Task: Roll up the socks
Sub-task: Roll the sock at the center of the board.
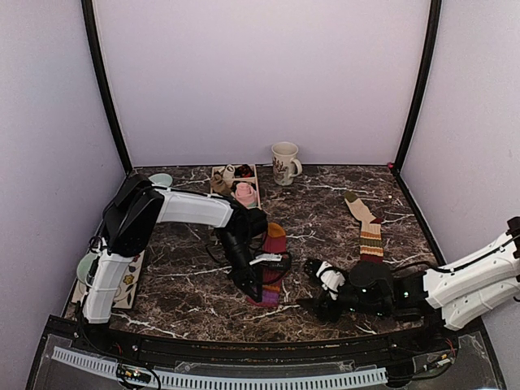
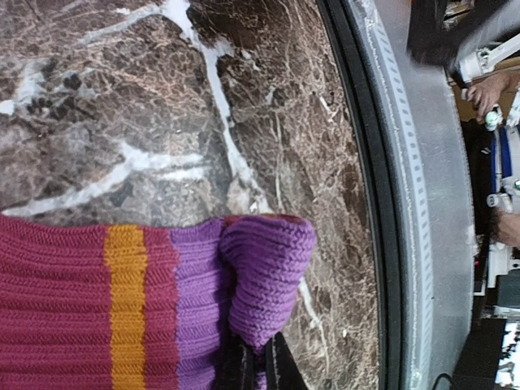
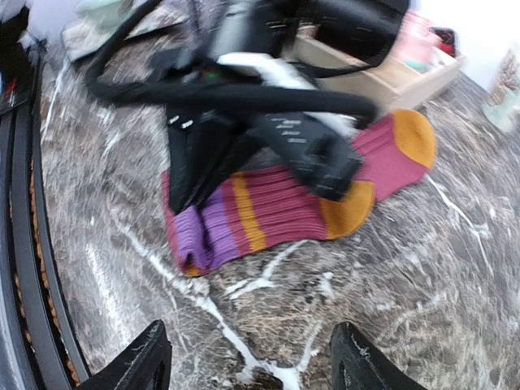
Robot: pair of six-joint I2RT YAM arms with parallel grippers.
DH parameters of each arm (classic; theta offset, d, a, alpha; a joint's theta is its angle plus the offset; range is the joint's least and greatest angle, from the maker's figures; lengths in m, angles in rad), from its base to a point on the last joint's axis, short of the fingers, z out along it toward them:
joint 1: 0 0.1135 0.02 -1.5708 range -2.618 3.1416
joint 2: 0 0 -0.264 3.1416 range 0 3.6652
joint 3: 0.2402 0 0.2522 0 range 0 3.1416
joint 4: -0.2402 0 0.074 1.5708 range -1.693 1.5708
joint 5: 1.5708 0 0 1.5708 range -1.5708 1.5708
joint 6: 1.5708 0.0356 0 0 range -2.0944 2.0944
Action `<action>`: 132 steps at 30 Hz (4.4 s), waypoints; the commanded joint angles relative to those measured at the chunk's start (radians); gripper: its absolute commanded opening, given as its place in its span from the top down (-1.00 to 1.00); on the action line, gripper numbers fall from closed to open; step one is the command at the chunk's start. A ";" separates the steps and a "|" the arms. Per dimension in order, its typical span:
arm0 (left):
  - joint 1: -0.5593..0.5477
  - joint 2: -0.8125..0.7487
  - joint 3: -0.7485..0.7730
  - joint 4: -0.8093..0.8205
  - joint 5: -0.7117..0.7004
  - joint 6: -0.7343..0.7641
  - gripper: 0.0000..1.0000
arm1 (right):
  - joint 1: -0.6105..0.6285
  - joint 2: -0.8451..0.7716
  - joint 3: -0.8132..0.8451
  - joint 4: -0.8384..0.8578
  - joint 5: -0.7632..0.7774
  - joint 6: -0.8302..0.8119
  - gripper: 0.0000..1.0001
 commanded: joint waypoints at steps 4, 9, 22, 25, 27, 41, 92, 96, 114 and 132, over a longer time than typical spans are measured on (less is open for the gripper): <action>0.000 0.100 0.048 -0.141 -0.024 0.050 0.93 | 0.047 0.196 0.147 -0.020 -0.069 -0.259 -0.21; 0.001 0.110 0.050 -0.139 -0.024 0.046 0.92 | 0.049 0.341 0.236 0.031 -0.081 -0.394 -0.14; 0.005 0.123 0.053 -0.123 -0.065 0.039 0.92 | 0.059 0.518 0.348 0.091 -0.170 -0.467 0.11; 0.005 0.122 0.054 -0.124 -0.069 0.043 0.92 | 0.057 0.537 0.347 0.100 -0.155 -0.471 0.13; 0.005 0.122 0.056 -0.122 -0.069 0.042 0.92 | 0.057 0.544 0.335 0.114 -0.142 -0.470 0.13; 0.005 0.122 0.070 -0.126 -0.109 0.031 0.81 | 0.050 0.614 0.304 0.120 -0.151 -0.382 0.42; -0.061 -0.515 -0.512 0.517 -0.448 0.100 -0.20 | -0.264 0.850 0.218 0.160 -0.796 0.295 1.00; -0.101 -0.525 -0.540 0.567 -0.455 0.160 -0.13 | -0.283 0.862 0.200 0.185 -0.821 0.329 1.00; -0.152 -0.440 -0.540 0.637 -0.532 0.224 0.25 | -0.321 0.894 0.169 0.260 -0.865 0.394 1.00; -0.149 -0.375 -0.501 0.516 -0.463 0.132 1.00 | -0.294 0.483 0.033 0.299 -0.546 0.257 0.22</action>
